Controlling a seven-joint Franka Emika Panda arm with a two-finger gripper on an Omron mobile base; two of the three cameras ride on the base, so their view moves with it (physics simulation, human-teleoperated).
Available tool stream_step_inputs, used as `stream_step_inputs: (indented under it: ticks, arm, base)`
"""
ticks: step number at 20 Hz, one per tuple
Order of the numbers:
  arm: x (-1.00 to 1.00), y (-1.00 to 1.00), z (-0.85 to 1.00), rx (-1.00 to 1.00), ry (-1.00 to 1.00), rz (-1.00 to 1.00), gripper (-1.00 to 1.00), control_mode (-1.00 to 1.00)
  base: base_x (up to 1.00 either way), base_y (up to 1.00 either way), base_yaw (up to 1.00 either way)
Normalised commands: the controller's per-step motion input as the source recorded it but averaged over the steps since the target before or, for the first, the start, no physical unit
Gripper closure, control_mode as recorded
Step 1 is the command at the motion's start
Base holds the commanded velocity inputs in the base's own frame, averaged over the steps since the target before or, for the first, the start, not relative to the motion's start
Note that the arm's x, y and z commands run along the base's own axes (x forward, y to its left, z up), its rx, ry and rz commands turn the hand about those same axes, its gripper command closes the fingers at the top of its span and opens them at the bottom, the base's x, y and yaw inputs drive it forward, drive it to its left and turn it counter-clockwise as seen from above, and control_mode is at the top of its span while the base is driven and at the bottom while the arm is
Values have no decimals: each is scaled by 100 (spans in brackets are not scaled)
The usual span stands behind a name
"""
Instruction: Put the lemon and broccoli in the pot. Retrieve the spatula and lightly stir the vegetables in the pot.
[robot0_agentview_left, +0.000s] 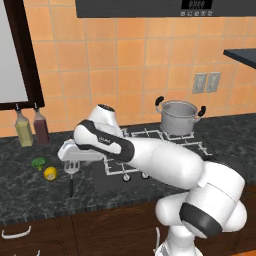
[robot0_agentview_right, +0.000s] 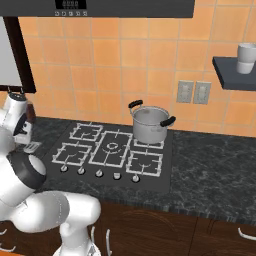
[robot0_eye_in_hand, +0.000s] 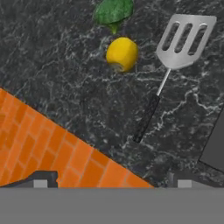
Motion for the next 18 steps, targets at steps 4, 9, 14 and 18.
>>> stream_step_inputs:
  ticks: [4, 9, 14, 18]
  arm:
    - [38, 43, -26, 1, 17, -16, -100, -100]
    - [29, 41, -43, -5, 11, -15, -100, -100]
    - [19, 15, -34, -1, 4, -22, -100, -100]
    - [4, 27, -44, 0, 1, -23, -100, -100]
  base:
    - [0, 0, 0]
    - [0, 0, 0]
    - [0, 0, 0]
    - [0, 0, 0]
